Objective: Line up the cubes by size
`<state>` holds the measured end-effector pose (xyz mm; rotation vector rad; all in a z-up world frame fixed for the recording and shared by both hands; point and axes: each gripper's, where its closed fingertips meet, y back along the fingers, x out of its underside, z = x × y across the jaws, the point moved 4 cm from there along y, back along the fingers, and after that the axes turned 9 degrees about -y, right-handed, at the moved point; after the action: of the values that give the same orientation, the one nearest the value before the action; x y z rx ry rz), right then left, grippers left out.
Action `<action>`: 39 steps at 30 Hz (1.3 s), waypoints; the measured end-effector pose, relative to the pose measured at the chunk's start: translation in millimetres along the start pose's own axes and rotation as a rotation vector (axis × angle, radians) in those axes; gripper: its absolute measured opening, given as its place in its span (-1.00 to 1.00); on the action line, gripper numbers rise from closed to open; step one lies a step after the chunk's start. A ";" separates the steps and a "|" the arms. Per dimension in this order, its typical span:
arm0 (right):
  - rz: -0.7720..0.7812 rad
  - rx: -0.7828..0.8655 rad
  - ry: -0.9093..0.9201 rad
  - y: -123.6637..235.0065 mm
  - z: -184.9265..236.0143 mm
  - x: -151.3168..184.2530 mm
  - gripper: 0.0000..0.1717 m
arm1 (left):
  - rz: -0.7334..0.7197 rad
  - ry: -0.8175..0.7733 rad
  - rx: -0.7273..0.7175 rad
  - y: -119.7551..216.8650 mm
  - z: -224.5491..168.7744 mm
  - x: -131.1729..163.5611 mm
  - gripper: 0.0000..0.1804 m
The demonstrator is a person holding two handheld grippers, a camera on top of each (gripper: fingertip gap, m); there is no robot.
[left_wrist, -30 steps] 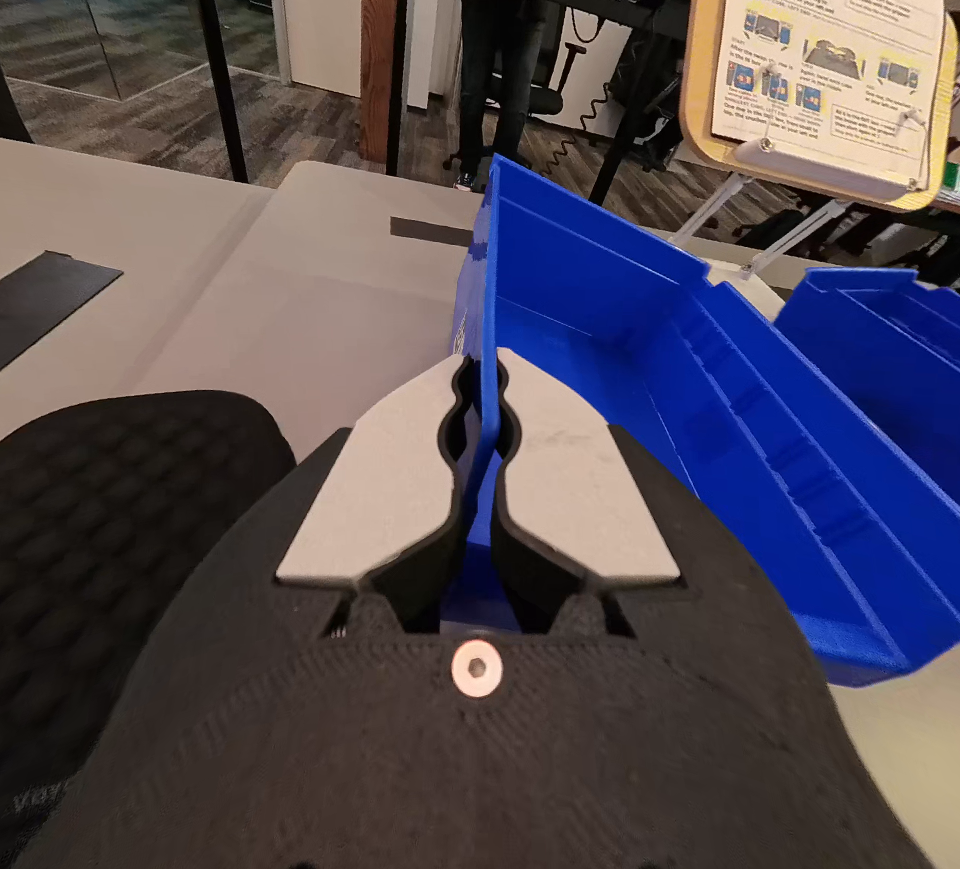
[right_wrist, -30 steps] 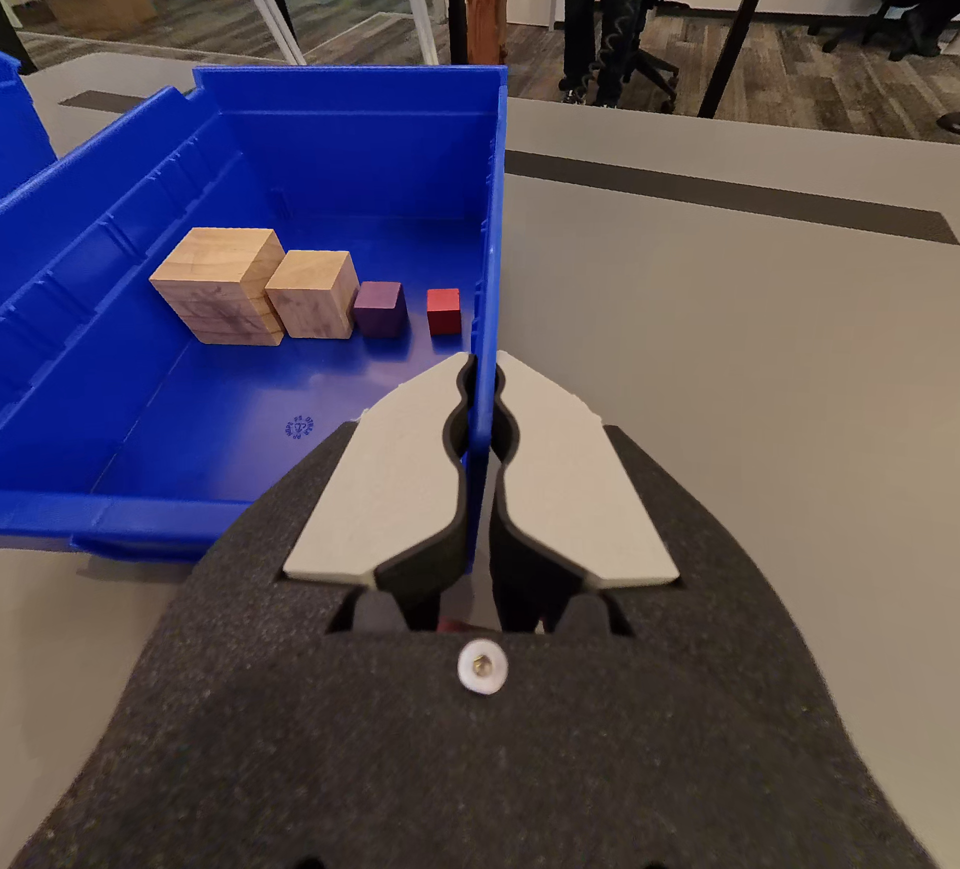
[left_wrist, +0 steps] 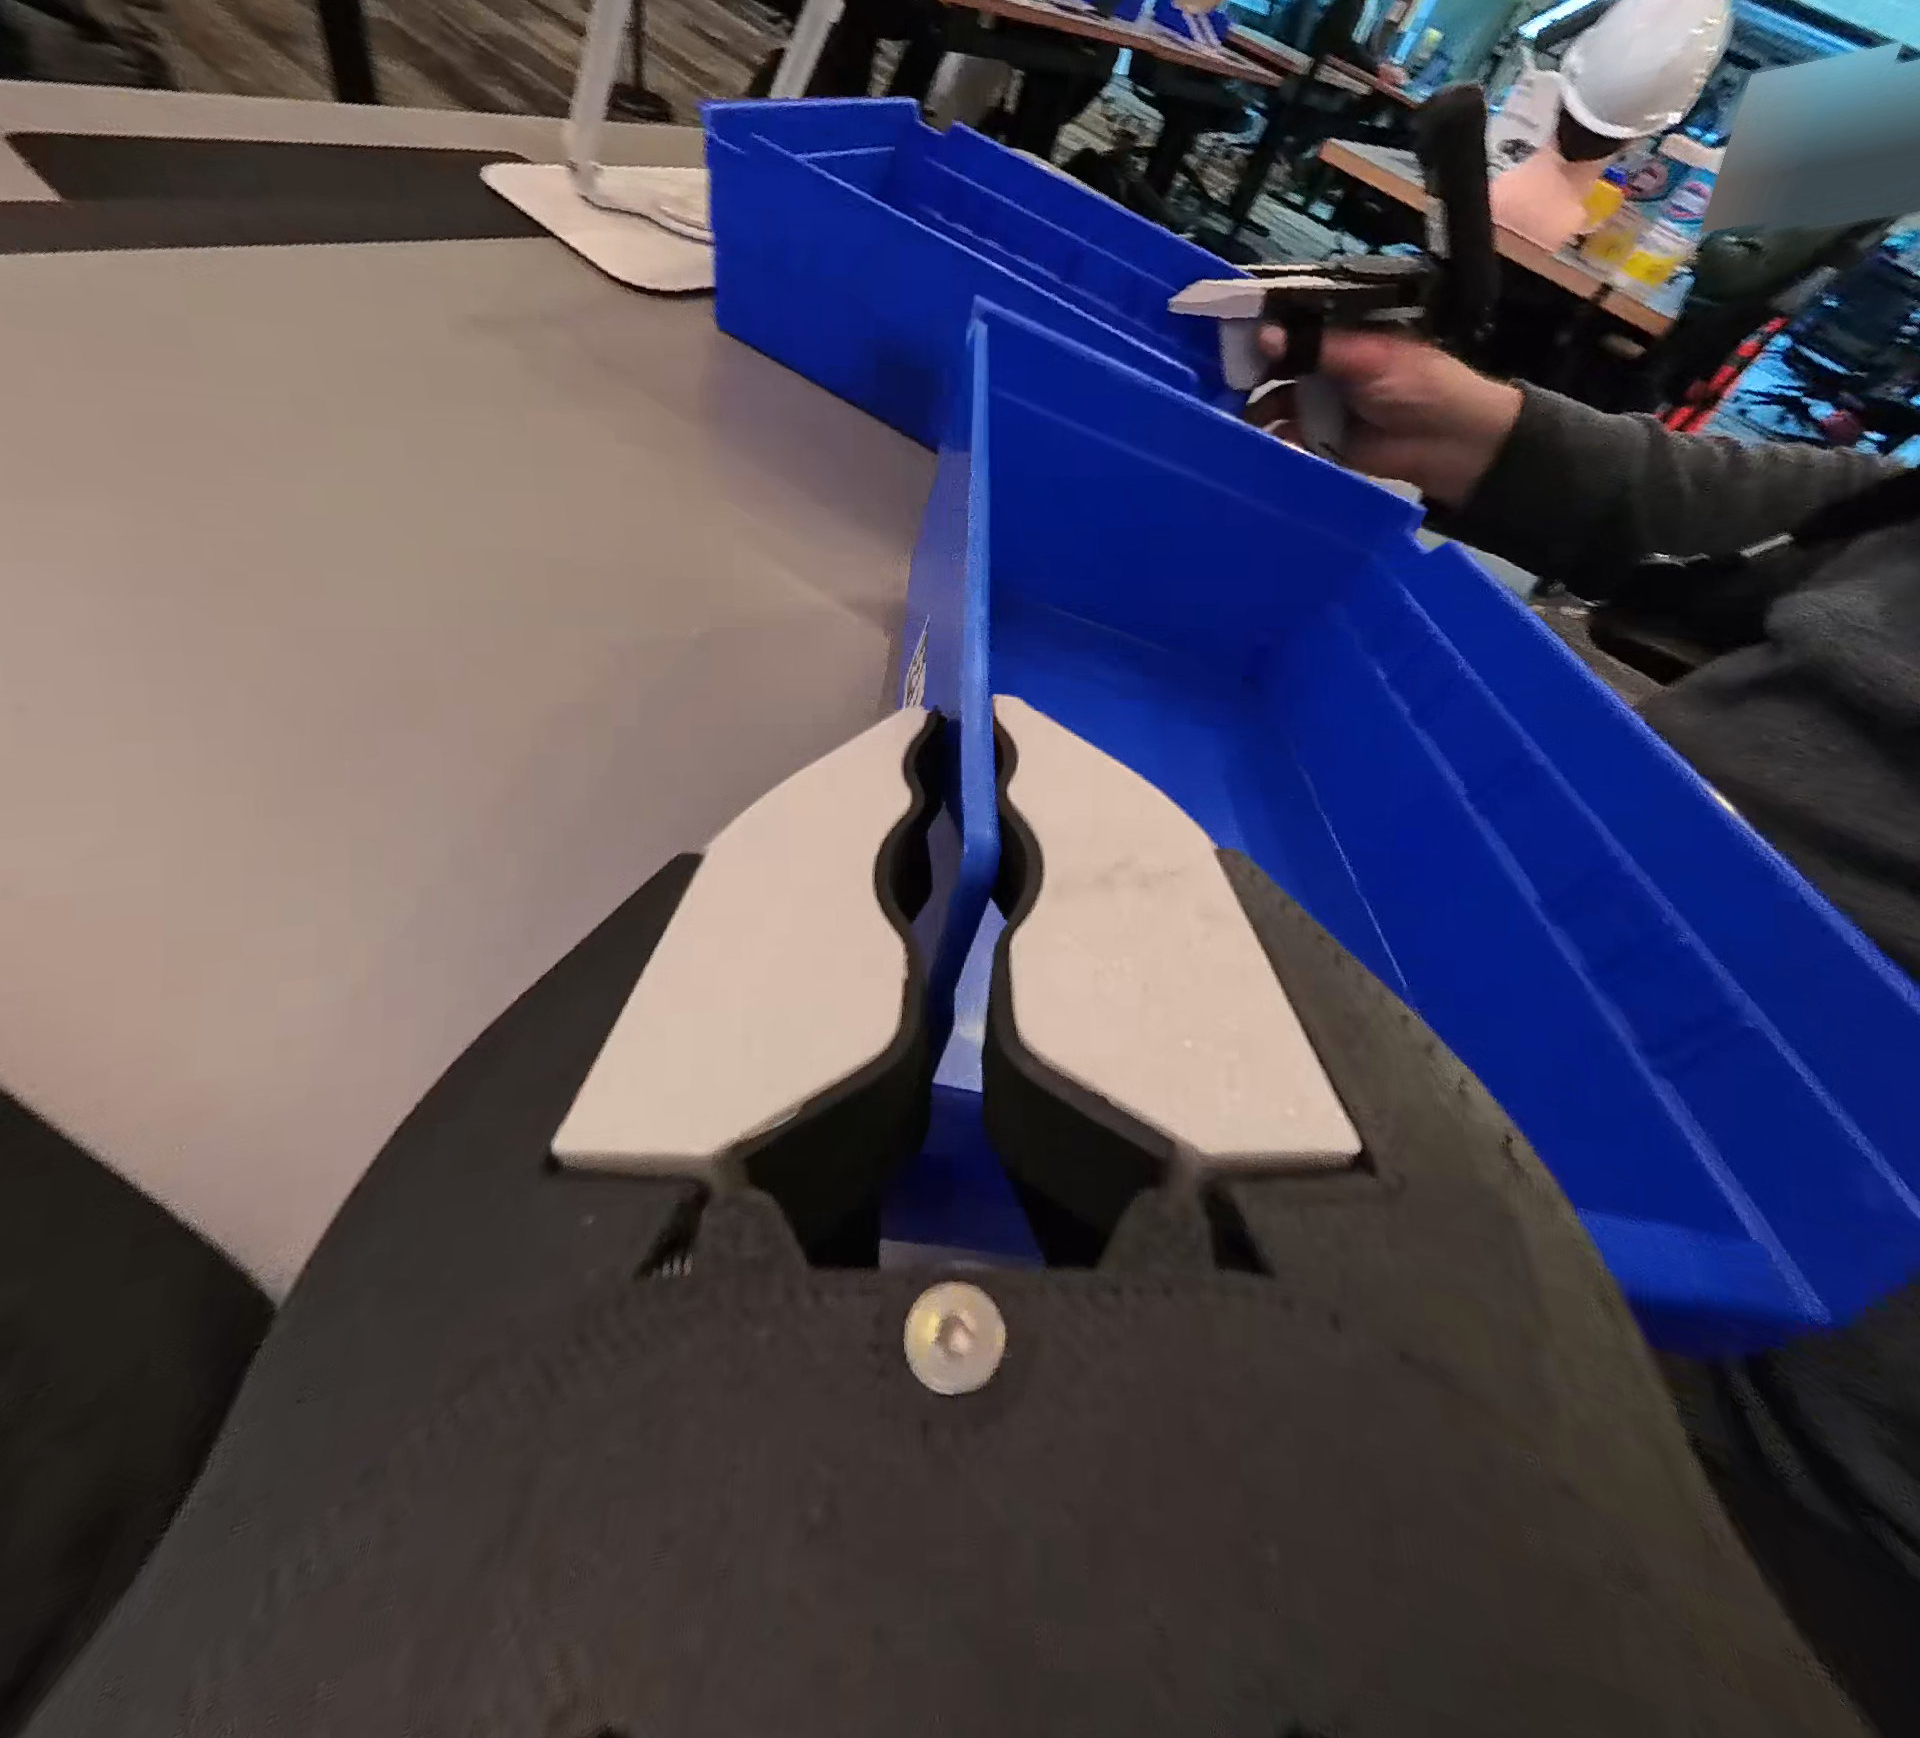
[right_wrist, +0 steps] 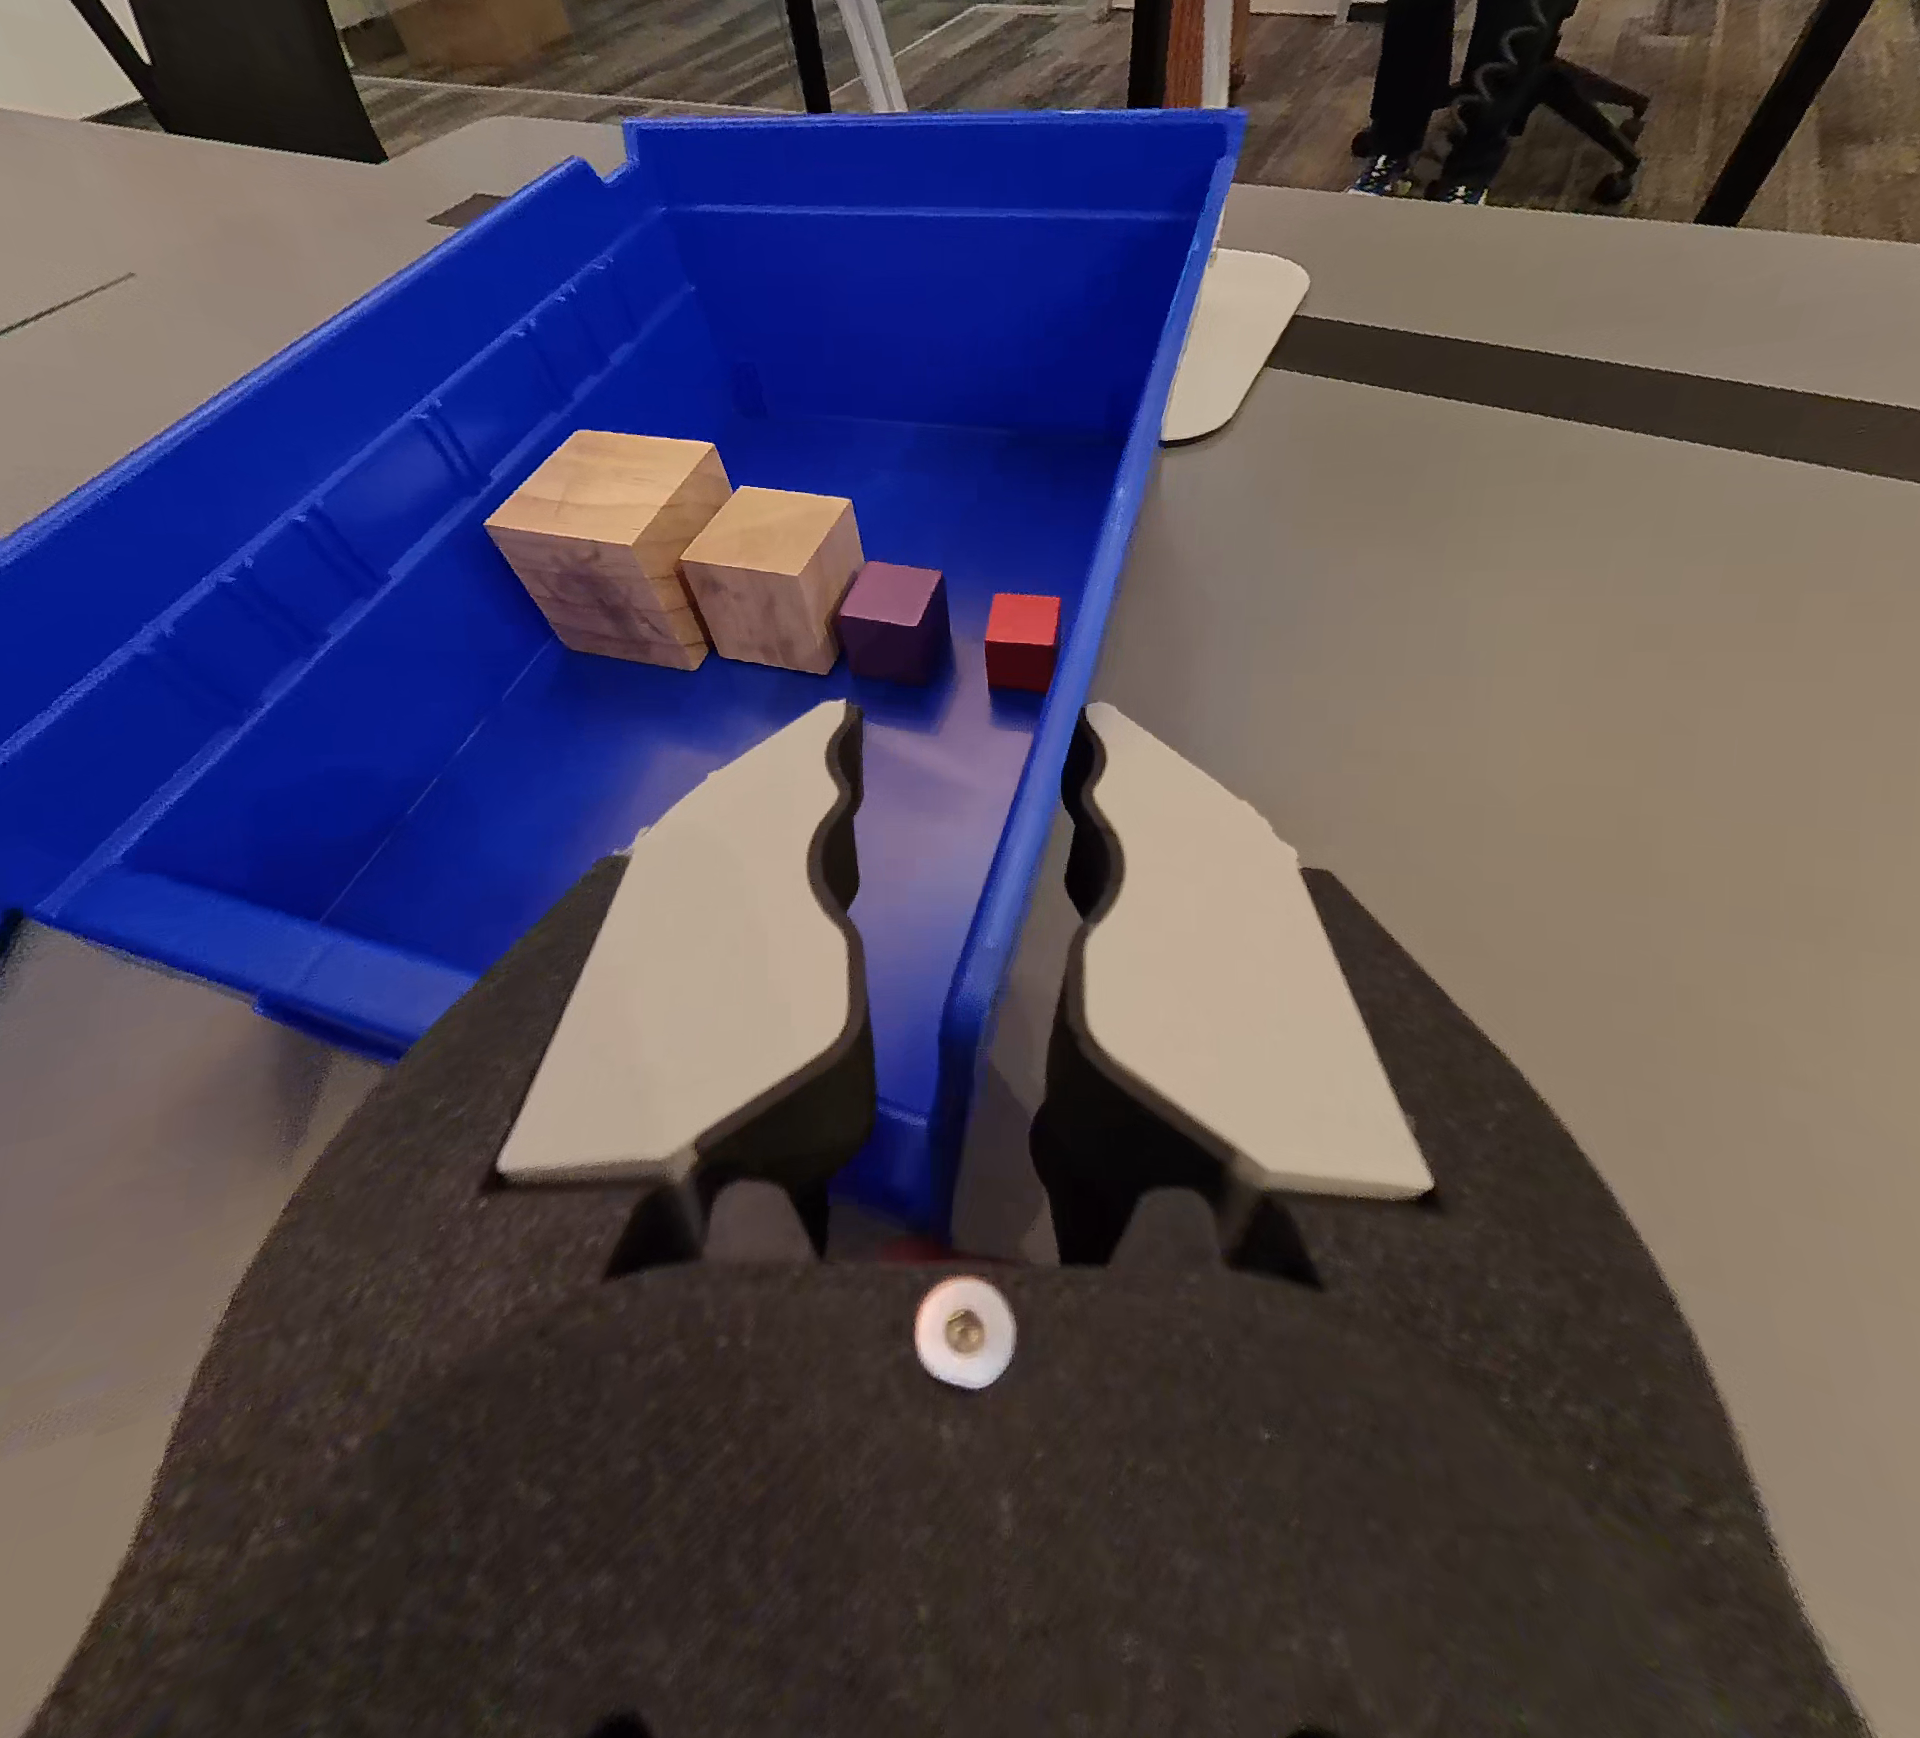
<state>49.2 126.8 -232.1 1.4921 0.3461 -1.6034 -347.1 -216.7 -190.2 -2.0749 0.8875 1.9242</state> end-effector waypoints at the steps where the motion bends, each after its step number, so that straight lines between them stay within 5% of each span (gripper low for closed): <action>1: 0.001 -0.005 -0.003 -1.5 2.2 0.2 -0.57 | 0.006 -0.001 0.026 -1.3 -2.6 1.5 -0.94; 13: 0.021 -0.085 0.016 -12.3 30.3 3.7 -0.53 | 0.054 -0.048 0.259 -41.8 -26.5 2.5 -0.95; 29: 0.086 -0.277 0.001 -20.9 67.5 8.8 -0.40 | 0.079 -0.069 0.372 -121.0 -48.3 -5.0 -0.95; 39: 0.180 -0.383 -0.137 88.4 77.7 -10.9 -0.18 | 0.078 -0.086 0.381 -158.4 -60.7 -13.1 -0.95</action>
<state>62.9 25.6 -172.4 1.0852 0.4027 -1.3956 -211.6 -115.8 -210.3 -1.7486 1.2208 1.7006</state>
